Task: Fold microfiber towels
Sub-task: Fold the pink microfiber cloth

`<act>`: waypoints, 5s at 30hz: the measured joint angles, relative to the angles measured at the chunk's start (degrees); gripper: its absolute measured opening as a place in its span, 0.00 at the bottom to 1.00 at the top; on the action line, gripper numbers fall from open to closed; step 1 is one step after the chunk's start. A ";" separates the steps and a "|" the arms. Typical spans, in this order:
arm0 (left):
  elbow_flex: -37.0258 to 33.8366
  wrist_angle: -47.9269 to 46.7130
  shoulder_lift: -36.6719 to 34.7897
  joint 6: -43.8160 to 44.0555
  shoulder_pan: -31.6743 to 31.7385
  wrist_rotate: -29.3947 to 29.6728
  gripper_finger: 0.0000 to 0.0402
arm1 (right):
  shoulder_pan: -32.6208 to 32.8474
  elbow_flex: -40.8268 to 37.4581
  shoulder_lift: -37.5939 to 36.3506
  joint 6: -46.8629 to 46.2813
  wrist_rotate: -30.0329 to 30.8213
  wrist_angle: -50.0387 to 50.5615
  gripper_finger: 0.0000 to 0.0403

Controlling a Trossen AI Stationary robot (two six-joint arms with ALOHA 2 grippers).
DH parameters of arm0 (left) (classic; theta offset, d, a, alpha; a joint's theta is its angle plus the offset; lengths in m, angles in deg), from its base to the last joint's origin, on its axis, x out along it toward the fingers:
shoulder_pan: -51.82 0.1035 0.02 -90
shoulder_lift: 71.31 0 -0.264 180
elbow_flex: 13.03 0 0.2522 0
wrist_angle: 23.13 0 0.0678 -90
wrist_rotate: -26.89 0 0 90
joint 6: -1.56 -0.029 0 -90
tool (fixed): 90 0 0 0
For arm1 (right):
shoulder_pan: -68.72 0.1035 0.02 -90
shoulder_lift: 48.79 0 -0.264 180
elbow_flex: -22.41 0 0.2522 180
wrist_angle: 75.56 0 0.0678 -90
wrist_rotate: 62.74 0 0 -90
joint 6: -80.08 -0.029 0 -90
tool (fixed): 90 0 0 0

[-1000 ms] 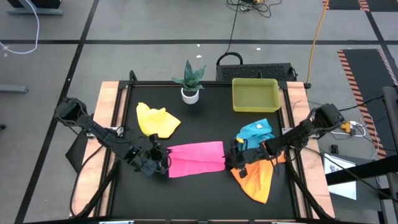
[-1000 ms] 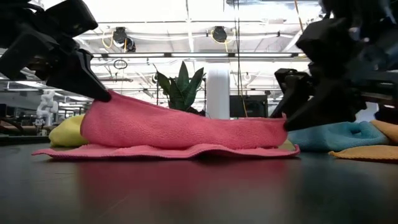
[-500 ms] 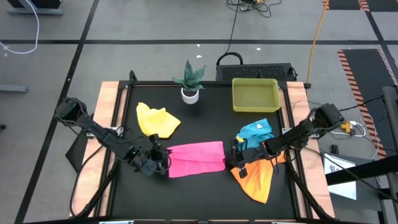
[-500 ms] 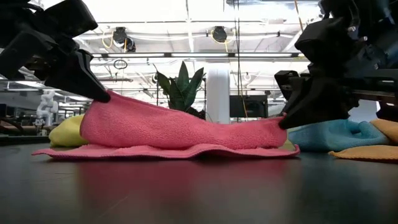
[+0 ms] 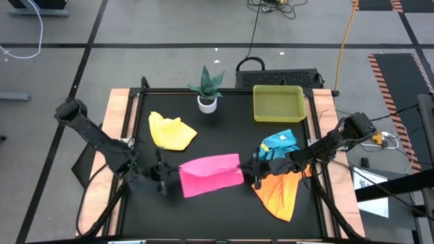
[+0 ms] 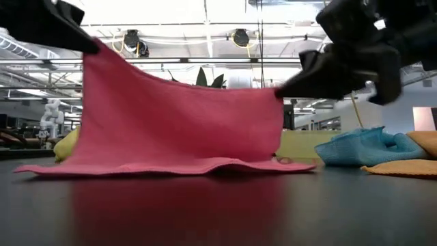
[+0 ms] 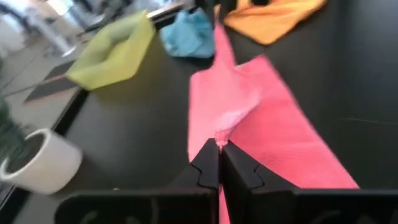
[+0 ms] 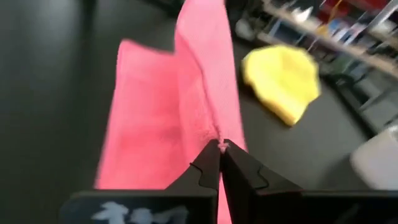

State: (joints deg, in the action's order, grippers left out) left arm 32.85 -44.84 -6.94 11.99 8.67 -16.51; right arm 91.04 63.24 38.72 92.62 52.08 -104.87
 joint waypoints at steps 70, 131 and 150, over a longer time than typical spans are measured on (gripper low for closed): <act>-0.02 6.72 17.85 16.73 5.28 -23.65 0.23 | -4.77 6.17 14.64 -22.57 -16.72 -1.98 0.12; -0.02 21.56 26.00 3.59 11.13 -31.09 0.02 | 2.51 7.52 0.79 6.38 -9.79 32.20 0.30; -0.02 -0.57 7.58 5.12 9.48 -10.70 0.01 | -4.37 7.53 0.79 6.15 9.33 19.27 0.00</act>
State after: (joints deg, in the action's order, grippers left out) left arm 32.82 -45.41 0.64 17.10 18.15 -27.21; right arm 86.67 70.76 39.51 98.77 61.41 -85.60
